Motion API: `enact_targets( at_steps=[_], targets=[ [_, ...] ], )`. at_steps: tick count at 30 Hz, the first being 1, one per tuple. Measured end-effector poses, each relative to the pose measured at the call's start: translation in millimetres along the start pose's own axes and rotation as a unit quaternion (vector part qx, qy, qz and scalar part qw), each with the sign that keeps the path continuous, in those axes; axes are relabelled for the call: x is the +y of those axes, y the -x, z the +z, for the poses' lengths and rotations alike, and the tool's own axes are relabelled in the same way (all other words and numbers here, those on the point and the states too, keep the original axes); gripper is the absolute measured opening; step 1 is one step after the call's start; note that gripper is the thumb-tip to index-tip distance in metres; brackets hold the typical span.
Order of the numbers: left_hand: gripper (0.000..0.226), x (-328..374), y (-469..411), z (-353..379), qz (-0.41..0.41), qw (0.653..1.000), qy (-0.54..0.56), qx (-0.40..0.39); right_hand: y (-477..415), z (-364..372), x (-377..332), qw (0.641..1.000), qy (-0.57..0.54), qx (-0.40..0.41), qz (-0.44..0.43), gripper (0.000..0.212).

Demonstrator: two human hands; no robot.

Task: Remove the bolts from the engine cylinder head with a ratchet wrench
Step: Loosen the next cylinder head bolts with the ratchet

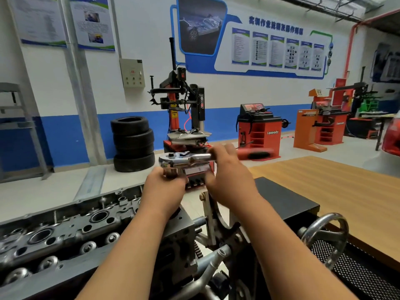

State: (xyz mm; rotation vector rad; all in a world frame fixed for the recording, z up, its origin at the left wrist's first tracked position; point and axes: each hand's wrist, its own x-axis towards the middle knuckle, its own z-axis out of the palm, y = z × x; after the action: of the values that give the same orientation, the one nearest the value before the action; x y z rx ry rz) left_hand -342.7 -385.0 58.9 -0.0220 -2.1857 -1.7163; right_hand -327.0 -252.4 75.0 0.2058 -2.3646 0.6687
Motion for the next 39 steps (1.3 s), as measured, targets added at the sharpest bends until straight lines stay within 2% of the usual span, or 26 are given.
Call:
enact_targets(
  at_steps=[3,4,7,11,14,18,23,25,27,31,35,37,39],
  targets=[
    [0.009,1.5,-1.1,-0.9,0.003,0.999,0.033,-0.006,-48.8,22.9,-0.4,0.988,-0.141,-0.064,0.001,0.015],
    [0.005,2.3,-0.5,-1.7,-0.002,0.999,0.031,-0.012,-59.3,32.6,-5.7,0.985,-0.153,-0.080,0.001,0.017],
    [0.016,-0.6,-1.0,-1.4,-0.044,0.998,0.035,-0.027,-74.5,53.0,-22.2,0.983,-0.151,-0.107,-0.010,0.023],
    [0.018,2.2,-2.0,2.8,-0.051,0.998,0.003,0.023,-71.3,52.9,-23.0,0.982,-0.158,-0.100,-0.002,0.023],
    [0.024,3.1,-5.3,5.9,-0.028,0.999,-0.017,0.033,-48.5,38.7,-12.2,0.996,-0.080,-0.045,0.015,0.019],
    [0.022,2.4,-5.8,8.6,-0.004,0.996,-0.084,0.037,7.2,1.9,1.0,1.000,0.028,0.007,-0.007,0.039],
    [0.014,4.2,-3.7,6.8,0.098,0.971,-0.214,0.033,82.4,-20.2,-23.4,0.983,0.145,0.072,-0.083,0.066],
    [0.016,3.7,0.6,5.1,0.111,0.982,-0.144,0.042,84.3,-14.9,-32.4,0.983,0.145,0.080,-0.083,0.067],
    [0.018,-1.6,-0.4,5.6,0.089,0.989,-0.102,0.056,69.3,-8.7,-28.9,0.990,0.105,0.080,-0.059,0.058],
    [0.014,-8.7,-5.8,3.8,0.010,1.000,-0.016,-0.001,4.9,8.7,5.4,0.999,-0.031,0.035,0.007,0.035],
    [0.016,2.8,-5.0,-1.0,0.011,0.997,0.076,-0.031,-52.4,34.9,-3.2,0.991,-0.115,-0.066,0.001,0.030],
    [0.013,11.6,-9.5,-9.4,-0.034,0.988,0.099,-0.115,-66.6,40.9,-10.3,0.983,-0.133,-0.129,-0.008,0.030],
    [0.021,16.4,-15.1,-19.3,-0.082,0.961,0.103,-0.243,-74.0,40.1,-8.8,0.972,-0.149,-0.180,-0.012,0.030]
  ],
)
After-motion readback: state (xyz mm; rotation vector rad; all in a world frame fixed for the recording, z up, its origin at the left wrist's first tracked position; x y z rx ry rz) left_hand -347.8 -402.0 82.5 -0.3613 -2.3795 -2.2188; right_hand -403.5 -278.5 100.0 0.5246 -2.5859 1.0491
